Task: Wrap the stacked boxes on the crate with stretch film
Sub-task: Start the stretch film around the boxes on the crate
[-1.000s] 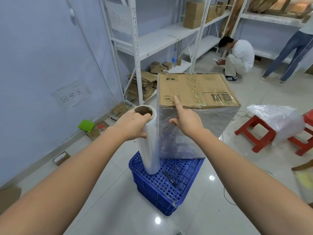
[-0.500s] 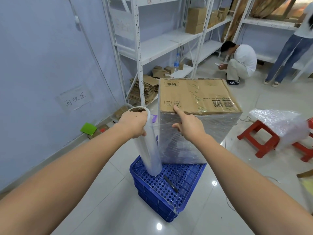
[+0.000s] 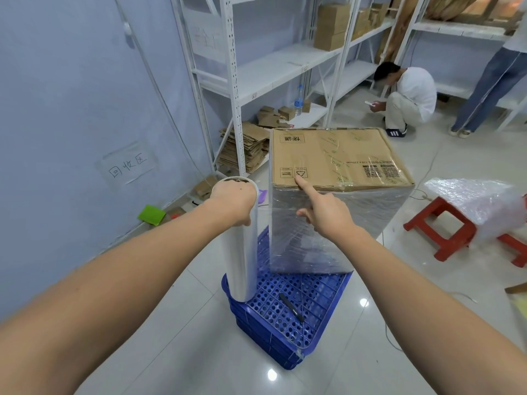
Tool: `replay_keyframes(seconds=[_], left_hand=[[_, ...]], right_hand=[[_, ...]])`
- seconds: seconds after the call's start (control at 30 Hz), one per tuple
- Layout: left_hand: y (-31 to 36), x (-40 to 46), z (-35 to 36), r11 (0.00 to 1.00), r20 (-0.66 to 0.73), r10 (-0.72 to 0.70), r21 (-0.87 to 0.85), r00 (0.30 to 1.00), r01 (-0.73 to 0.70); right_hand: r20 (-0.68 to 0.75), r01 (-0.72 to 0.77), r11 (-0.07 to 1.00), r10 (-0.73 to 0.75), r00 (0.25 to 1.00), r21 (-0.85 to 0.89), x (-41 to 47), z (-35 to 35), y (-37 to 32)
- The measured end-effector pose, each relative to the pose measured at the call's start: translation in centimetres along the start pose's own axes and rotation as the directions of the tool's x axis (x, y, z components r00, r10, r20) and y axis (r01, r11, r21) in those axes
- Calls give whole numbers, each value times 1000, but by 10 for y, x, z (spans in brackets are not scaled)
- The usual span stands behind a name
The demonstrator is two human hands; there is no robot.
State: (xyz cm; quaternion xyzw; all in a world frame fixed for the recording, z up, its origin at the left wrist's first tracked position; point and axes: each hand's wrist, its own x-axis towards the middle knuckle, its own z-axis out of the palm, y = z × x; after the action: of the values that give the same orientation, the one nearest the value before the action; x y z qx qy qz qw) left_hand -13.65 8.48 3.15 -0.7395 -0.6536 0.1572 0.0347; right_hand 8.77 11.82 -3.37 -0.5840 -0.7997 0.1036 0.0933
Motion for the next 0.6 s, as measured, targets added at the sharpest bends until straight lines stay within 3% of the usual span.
replay_keyframes(seconds=[0.23, 0.5, 0.6], left_hand=[[-8, 9, 4, 999, -10, 37, -28, 999, -37], [-14, 14, 32, 997, -260, -41, -81, 965, 21], [-8, 20, 37, 982, -327, -64, -189, 943, 1]], right_hand=[[5, 5, 998, -6, 1000, 55, 3, 6, 6], [-48, 43, 997, -40, 998, 67, 7, 9, 7], [-67, 47, 997, -43, 997, 53, 6, 9, 8]])
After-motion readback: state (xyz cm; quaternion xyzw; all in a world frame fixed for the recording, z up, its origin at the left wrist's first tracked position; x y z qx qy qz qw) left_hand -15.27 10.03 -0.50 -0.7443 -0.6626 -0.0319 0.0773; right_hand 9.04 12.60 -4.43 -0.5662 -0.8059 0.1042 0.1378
